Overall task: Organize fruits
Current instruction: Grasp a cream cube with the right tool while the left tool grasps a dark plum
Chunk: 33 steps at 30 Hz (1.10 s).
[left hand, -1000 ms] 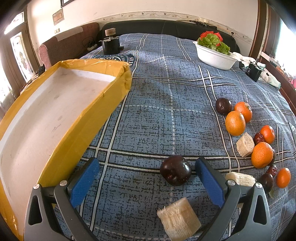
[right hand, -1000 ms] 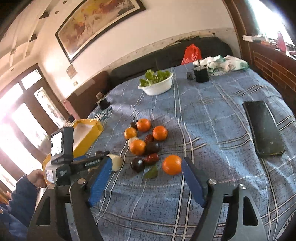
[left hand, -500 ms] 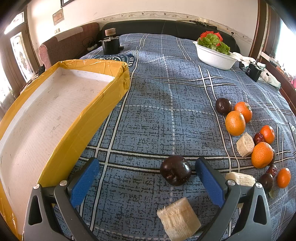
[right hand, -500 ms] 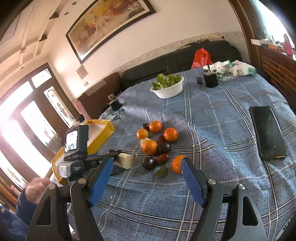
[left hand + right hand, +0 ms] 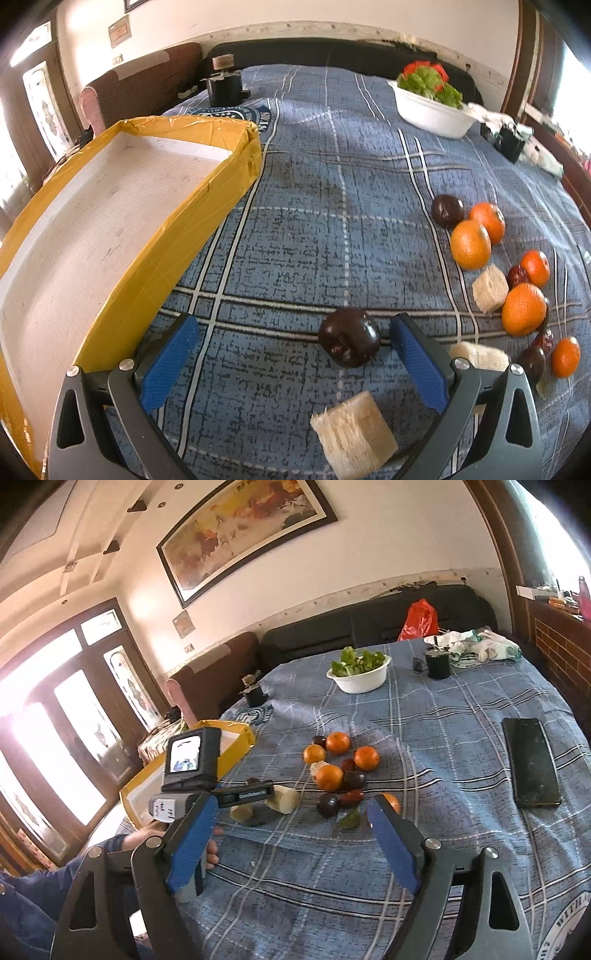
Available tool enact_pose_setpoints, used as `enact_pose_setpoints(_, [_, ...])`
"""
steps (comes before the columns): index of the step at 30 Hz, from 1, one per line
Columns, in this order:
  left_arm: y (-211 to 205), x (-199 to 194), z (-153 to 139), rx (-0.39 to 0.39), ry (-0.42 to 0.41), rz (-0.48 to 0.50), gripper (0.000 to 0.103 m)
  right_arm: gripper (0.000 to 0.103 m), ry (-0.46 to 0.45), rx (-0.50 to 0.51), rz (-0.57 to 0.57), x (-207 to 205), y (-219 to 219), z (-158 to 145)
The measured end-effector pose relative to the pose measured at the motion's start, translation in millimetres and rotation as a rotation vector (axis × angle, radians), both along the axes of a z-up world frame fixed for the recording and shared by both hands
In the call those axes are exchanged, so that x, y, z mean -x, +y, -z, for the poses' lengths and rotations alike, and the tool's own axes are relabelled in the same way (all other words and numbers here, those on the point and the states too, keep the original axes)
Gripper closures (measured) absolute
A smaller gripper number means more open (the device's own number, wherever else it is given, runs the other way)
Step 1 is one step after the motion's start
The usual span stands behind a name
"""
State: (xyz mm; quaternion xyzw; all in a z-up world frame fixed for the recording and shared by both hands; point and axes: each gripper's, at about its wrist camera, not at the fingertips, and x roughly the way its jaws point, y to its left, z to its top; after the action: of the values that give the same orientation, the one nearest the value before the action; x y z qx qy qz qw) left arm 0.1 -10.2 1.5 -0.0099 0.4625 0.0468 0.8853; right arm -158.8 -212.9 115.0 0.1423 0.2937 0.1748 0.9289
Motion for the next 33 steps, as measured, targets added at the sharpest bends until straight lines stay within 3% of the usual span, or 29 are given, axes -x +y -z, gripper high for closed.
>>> enact_pose_setpoints(2, [-4.0,-0.3,-1.1,-0.012,0.011,0.039,0.0,0.015,0.007,0.002,0.009,-0.1,4.1,-0.1])
enact_pose_setpoints(3, [-10.4,3.4,-4.9,-0.054,0.0,0.086,0.001,0.015,0.011,0.007,0.015,0.3,5.2,-0.5])
enact_pose_setpoints(5, [-20.1,19.6,-21.5,-0.098,-0.065,0.157,0.005,0.015,0.015,0.013,0.021,2.4,4.7,-3.2])
enact_pose_setpoints(8, [-12.5,50.5,-68.7,-0.023,-0.169,0.264,0.006,0.015,0.007,0.039,0.047,5.3,-2.2,-12.0])
enact_pose_setpoints(12, [43.5,90.3,-137.2,0.137,-0.292,0.369,0.006,0.015,0.016,0.061,0.025,-2.0,-4.1,-25.9])
enact_pose_setpoints(15, [91.1,102.8,-159.0,0.114,-0.346,0.31,0.005,0.015,0.034,0.084,-0.038,-14.8,13.7,-30.5])
enact_pose_setpoints(18, [148.9,106.9,-148.8,0.093,-0.317,0.215,0.005,0.016,0.09,0.104,-0.161,-35.1,49.5,-21.3])
enact_pose_setpoints(21, [183.3,106.5,-118.1,0.105,-0.256,0.126,0.005,0.024,0.165,0.157,-0.269,-57.4,95.7,1.2])
enact_pose_setpoints(24, [196.6,110.7,-96.8,0.121,-0.287,0.105,0.006,0.037,0.248,0.223,-0.339,-80.4,137.8,29.6])
enact_pose_setpoints(30, [188.6,108.2,-92.2,0.047,-0.409,0.199,0.006,0.043,0.32,0.349,-0.337,-118.5,175.9,67.1])
enact_pose_setpoints(33, [198.0,86.9,-79.1,0.095,-0.341,0.164,0.006,0.05,0.349,0.402,-0.306,-134.0,183.6,80.9])
